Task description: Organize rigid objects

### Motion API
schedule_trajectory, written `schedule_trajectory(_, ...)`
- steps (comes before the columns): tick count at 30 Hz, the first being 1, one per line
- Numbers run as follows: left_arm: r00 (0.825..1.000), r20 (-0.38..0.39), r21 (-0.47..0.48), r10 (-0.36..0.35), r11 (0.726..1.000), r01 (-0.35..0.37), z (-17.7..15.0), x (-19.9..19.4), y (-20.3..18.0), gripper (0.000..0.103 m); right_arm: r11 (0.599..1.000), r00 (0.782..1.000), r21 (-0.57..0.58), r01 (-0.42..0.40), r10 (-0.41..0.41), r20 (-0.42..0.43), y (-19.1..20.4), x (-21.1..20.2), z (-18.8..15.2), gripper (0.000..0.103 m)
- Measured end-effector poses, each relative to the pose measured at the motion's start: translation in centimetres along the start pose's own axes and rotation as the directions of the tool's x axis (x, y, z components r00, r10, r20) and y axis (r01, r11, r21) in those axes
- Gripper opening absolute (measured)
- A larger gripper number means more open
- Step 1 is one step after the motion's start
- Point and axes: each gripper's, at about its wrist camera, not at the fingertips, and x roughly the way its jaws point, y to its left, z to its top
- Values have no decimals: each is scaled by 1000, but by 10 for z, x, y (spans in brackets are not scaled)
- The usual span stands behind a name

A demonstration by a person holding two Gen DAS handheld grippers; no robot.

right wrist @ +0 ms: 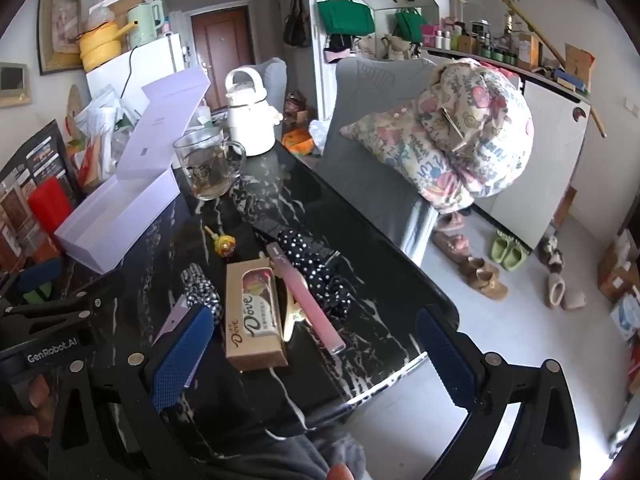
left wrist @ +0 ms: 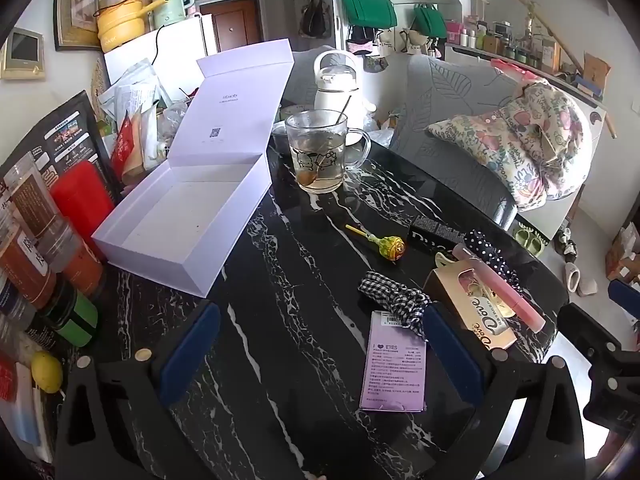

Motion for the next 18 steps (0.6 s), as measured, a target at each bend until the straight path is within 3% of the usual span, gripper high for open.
schedule_trajectory(18, 999, -33, -12, -15, 1000, 15, -1, 4, 2, 103, 1000, 1000, -10, -2, 2, -5, 3, 2, 3, 103)
